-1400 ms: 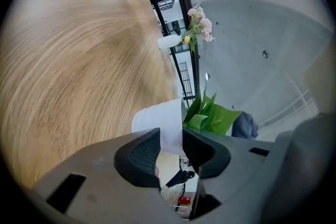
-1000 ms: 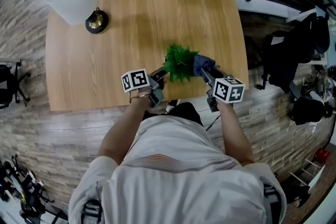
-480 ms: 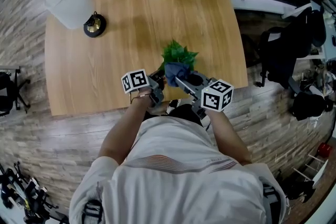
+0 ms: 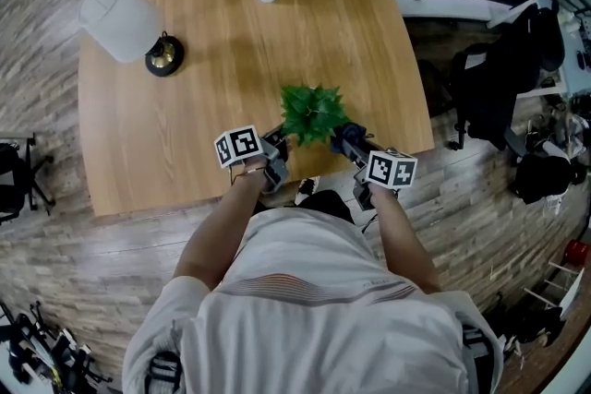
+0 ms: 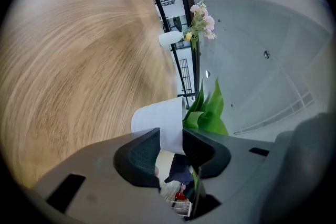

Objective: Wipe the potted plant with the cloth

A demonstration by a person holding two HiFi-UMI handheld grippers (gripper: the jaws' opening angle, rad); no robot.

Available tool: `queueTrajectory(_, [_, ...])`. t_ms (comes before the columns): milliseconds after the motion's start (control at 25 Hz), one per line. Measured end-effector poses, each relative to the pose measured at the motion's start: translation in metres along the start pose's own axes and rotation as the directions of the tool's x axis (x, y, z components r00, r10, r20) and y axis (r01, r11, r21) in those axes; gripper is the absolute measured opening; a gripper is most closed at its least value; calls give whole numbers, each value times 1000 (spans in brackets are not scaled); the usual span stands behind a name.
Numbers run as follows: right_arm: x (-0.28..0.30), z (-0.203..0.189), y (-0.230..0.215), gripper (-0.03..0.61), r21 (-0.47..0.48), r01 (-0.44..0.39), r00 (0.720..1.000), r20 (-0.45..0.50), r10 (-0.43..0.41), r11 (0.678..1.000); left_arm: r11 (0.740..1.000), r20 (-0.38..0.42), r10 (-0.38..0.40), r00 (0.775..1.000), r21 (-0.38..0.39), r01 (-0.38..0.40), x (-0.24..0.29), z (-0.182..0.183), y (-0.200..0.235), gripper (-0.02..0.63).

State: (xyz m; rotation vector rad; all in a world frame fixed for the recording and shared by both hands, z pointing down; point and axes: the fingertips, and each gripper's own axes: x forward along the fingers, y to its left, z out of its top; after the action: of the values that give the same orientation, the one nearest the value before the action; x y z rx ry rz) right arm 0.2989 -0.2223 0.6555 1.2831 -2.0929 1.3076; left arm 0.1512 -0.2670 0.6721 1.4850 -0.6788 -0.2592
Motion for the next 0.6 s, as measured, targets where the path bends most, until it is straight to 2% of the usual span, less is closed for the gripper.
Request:
queueTrajectory(80, [-9, 2, -15, 152, 30, 67, 997, 22, -67, 997, 1000, 2, -2, 1000, 6, 2, -2, 1, 0, 132])
queueTrajectory(240, [-32, 25, -15, 152, 27, 99, 985, 141, -102, 995, 999, 20, -14, 1000, 46, 13, -14, 12, -11, 160])
queueTrajectory(320, [-46, 45, -10, 152, -10, 128, 967, 223, -122, 992, 991, 38, 24, 999, 132, -28, -30, 22, -18, 160])
queueTrajectory(360, [-55, 57, -5, 152, -39, 147, 954, 270, -132, 988, 979, 57, 54, 997, 194, -64, -39, 31, -22, 159])
queueTrajectory(400, [-65, 71, 1, 152, -71, 168, 938, 319, -137, 983, 959, 83, 81, 993, 266, -100, -49, 40, -29, 159])
queueTrajectory(480, [-86, 100, 18, 152, -136, 205, 899, 417, -132, 969, 891, 143, 99, 985, 427, -152, -70, 63, -52, 153])
queueTrajectory(600, [-116, 142, 53, 152, -214, 249, 832, 546, -96, 945, 746, 222, 51, 974, 640, -185, -97, 92, -107, 140])
